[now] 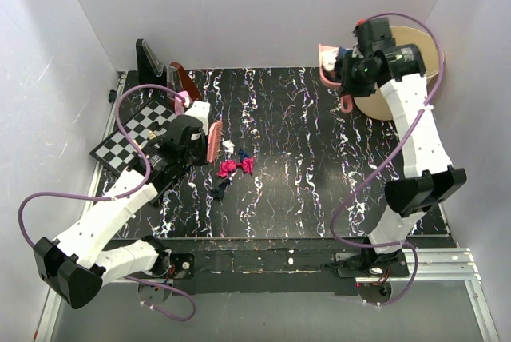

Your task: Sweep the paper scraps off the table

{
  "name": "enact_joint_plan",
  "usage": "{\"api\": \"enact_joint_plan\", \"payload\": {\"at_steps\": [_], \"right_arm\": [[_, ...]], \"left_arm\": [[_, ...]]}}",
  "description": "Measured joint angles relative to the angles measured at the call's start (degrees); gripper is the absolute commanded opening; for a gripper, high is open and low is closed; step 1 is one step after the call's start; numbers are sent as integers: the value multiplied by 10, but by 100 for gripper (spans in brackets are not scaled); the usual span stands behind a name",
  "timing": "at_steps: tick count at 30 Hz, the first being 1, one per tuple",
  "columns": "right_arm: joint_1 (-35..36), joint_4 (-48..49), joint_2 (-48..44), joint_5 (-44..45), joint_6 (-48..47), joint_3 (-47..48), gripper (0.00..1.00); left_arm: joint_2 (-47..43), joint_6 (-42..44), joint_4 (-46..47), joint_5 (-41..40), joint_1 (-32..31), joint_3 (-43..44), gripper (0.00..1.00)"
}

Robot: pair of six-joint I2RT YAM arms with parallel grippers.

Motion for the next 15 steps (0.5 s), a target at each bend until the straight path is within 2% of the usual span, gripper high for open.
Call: {"api": "enact_joint_plan", "payload": {"at_steps": [7, 15], "right_arm": [[-112, -28, 95, -80, -1, 153, 1], [-222, 35, 133, -225, 42, 157, 1]], "left_arm": [[-11, 8, 11, 0, 0, -6, 0], [-11, 16, 24, 0, 0, -7, 0]]}}
